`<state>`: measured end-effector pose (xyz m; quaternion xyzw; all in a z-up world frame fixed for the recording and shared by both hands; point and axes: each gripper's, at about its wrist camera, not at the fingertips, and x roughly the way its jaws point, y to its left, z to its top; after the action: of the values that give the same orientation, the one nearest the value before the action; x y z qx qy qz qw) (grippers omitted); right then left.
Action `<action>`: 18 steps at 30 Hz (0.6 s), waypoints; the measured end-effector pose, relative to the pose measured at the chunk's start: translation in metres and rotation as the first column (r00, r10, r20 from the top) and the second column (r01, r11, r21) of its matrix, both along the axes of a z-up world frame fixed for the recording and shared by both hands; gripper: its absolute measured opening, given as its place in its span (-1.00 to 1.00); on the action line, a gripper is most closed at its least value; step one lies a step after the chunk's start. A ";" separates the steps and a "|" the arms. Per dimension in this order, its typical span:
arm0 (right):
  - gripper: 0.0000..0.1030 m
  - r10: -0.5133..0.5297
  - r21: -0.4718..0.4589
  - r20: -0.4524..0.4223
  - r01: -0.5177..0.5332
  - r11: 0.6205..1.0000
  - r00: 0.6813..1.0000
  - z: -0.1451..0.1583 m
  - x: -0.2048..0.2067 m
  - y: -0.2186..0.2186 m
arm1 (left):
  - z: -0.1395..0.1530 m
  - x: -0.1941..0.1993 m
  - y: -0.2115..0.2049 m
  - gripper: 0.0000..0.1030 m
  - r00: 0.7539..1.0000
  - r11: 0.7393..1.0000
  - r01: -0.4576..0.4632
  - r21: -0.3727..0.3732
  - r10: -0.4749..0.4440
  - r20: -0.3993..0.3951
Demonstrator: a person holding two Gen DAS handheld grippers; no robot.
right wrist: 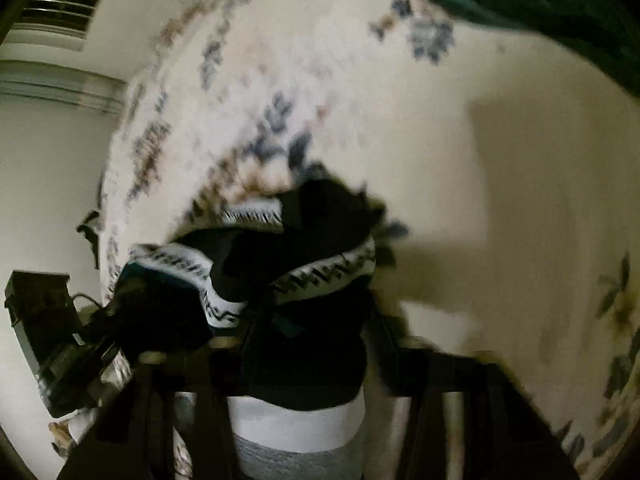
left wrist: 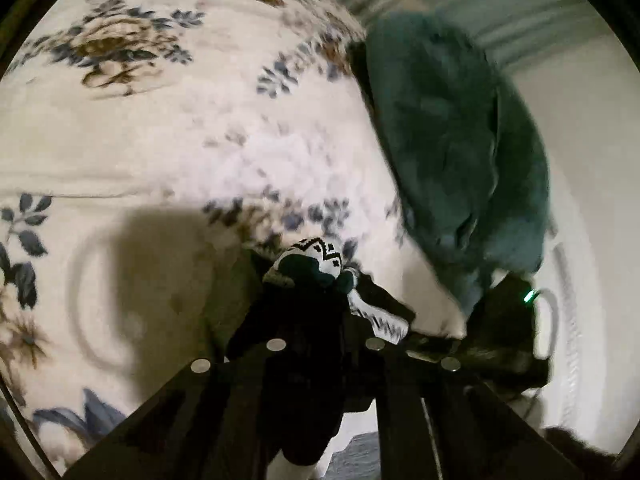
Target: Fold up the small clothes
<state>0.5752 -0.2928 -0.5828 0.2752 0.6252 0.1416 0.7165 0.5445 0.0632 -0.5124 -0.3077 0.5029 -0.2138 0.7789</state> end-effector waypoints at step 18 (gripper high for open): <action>-0.89 -0.073 -0.094 -0.006 0.072 0.993 0.997 -0.019 0.045 0.005 | -0.064 0.052 0.021 -0.40 0.988 0.991 -0.045 0.128 0.063 -0.141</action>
<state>0.6198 -0.2881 -0.6015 0.2645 0.6242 0.0845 0.7303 0.5967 0.0844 -0.5768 -0.2866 0.5621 -0.1378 0.7635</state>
